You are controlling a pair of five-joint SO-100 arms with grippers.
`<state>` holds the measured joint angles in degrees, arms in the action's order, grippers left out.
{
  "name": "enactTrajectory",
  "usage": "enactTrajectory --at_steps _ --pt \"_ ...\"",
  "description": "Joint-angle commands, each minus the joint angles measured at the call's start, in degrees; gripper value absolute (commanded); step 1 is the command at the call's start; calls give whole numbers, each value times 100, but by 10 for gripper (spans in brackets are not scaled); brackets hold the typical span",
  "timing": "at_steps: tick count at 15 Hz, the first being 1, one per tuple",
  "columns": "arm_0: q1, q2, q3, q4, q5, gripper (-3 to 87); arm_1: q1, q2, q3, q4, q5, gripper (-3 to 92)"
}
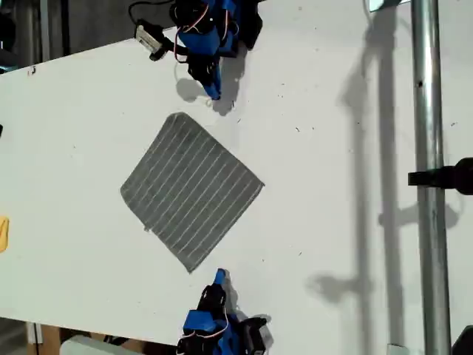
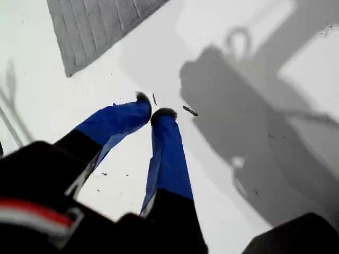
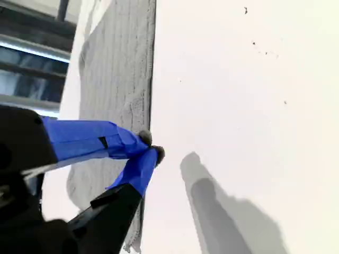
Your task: Grasp corners of a towel and fold twice.
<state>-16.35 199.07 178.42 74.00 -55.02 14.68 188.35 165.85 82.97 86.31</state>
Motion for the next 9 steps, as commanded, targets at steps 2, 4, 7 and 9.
enactTrajectory --at_steps 2,4,7,9 --pt "-220 18 26 9 -3305 -26 -483 9 -202 97 70 -3" --pt "-211 18 26 9 -3313 -26 -483 9 -202 97 70 -3" --pt "-211 18 26 9 -3331 -26 -466 9 -255 79 105 -3" --pt "-211 18 26 9 -3357 -26 -448 9 -404 123 149 -3"
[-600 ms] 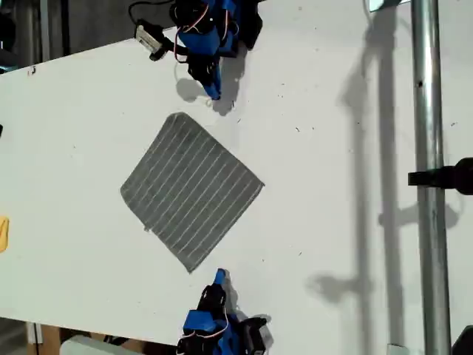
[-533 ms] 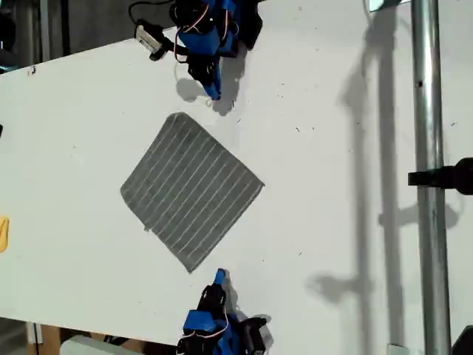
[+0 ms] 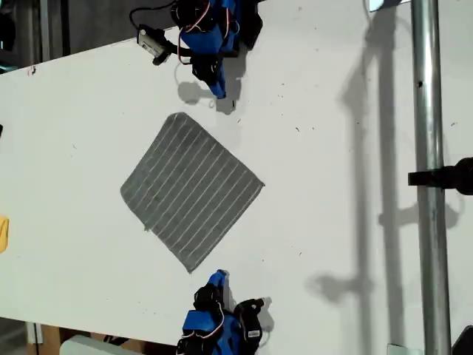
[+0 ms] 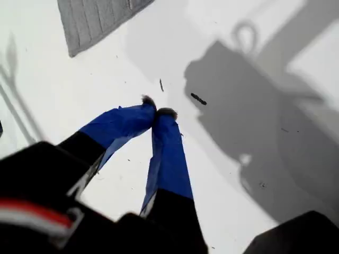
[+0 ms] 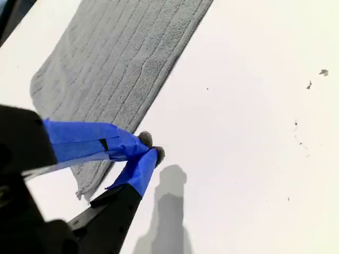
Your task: Grasp corners of a towel and fold twice.
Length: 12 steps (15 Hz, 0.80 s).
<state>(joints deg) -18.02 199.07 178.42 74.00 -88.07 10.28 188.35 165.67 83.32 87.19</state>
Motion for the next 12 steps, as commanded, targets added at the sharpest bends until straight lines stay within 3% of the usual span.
enactTrajectory --at_steps 1,4,7,12 --pt "-62 18 26 9 -123 -23 0 9 -475 105 70 -3" --pt "26 18 -475 44 -378 -29 176 -510 -1310 352 -35 -3" --pt "-114 -896 -2127 308 -79 -30 642 -2540 -3006 316 -791 -3" --pt "-202 -4298 -4535 -378 563 -30 2013 -4975 -5300 545 -2487 -3"
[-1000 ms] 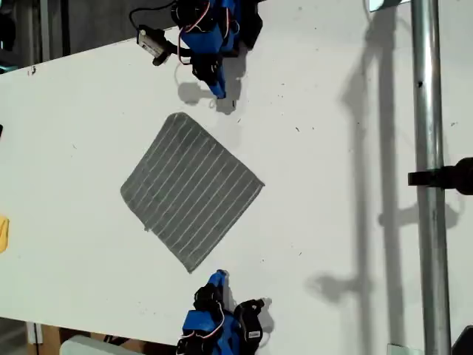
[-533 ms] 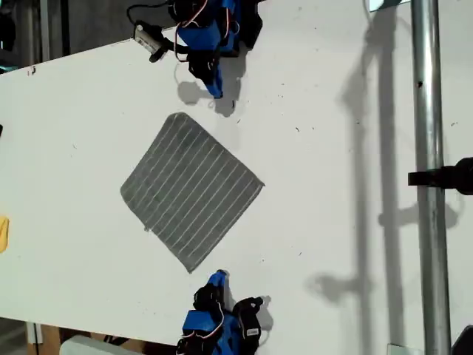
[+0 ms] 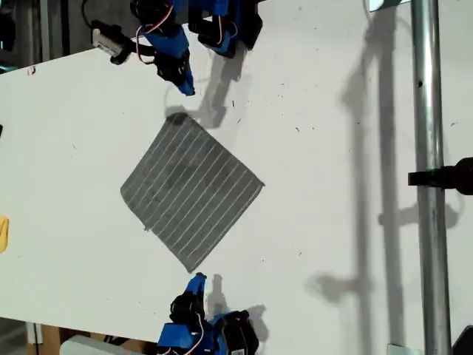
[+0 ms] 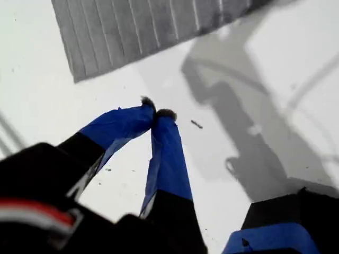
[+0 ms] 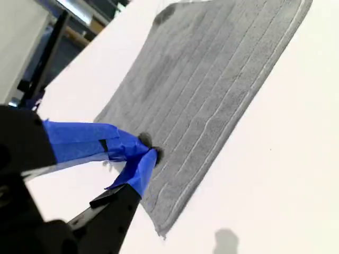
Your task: Grasp corners of a towel and fold twice.
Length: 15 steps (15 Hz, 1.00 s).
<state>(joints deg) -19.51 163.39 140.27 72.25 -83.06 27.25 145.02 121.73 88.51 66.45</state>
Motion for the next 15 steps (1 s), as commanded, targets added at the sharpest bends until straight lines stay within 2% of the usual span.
enactTrajectory --at_steps 1,4,9,15 --pt "-53 -1257 -1107 -185 114 -30 589 -1239 -1521 132 -747 -3" --pt "-35 -2373 -2145 123 88 -30 1134 -2531 -3032 343 -1371 -3" --pt "-97 -2716 -2663 510 18 -30 1591 -4210 -5054 765 -1995 -3" --pt "-97 -2944 -2856 571 79 -30 1670 -4737 -5379 853 -2320 -3"
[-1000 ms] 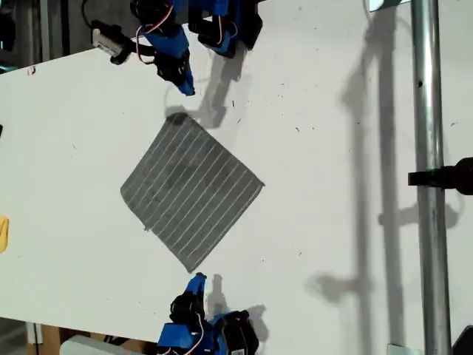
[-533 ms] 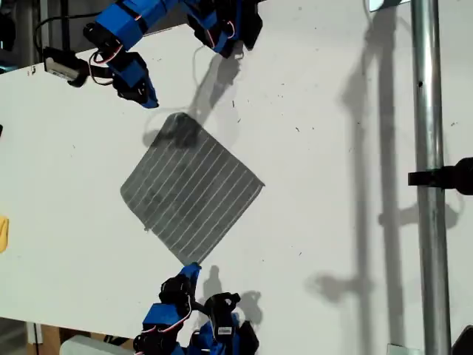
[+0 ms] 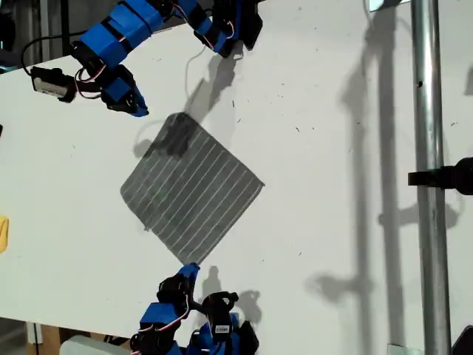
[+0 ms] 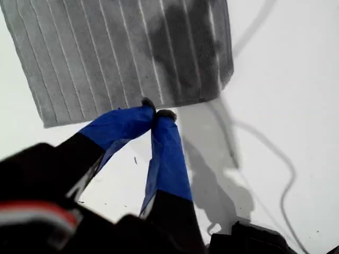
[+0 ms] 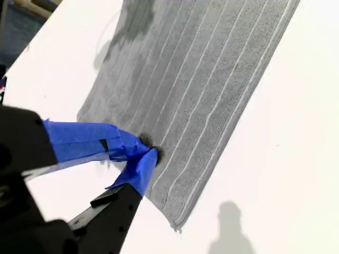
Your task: Grasp corners of a towel and fold twice.
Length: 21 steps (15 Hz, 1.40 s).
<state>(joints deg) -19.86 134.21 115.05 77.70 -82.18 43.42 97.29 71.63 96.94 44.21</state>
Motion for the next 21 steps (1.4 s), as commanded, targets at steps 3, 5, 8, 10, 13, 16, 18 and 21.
enactTrajectory --at_steps 3,5,8,10,13,16,18,21 --pt "-44 -123 -352 -18 -26 -30 18 -105 -88 -290 -255 -3" --pt "-26 -149 -352 9 -44 -30 0 -220 835 -1072 -378 -3" --pt "-9 -141 -334 114 -79 -30 185 -668 1679 -1925 -642 -3" --pt "-26 -132 -325 132 -88 -30 264 -1099 1907 -2338 -738 -3" --pt "-97 -141 -290 158 -53 -30 299 -1652 2021 -2681 -756 -3" --pt "-211 -149 -272 167 9 -29 185 -2426 2004 -3067 -642 -3" --pt "-255 -149 -246 176 44 -29 123 -2725 2004 -3146 -562 -3" --pt "-290 -149 -220 176 79 -29 -237 -2698 2021 -3023 -316 -3"
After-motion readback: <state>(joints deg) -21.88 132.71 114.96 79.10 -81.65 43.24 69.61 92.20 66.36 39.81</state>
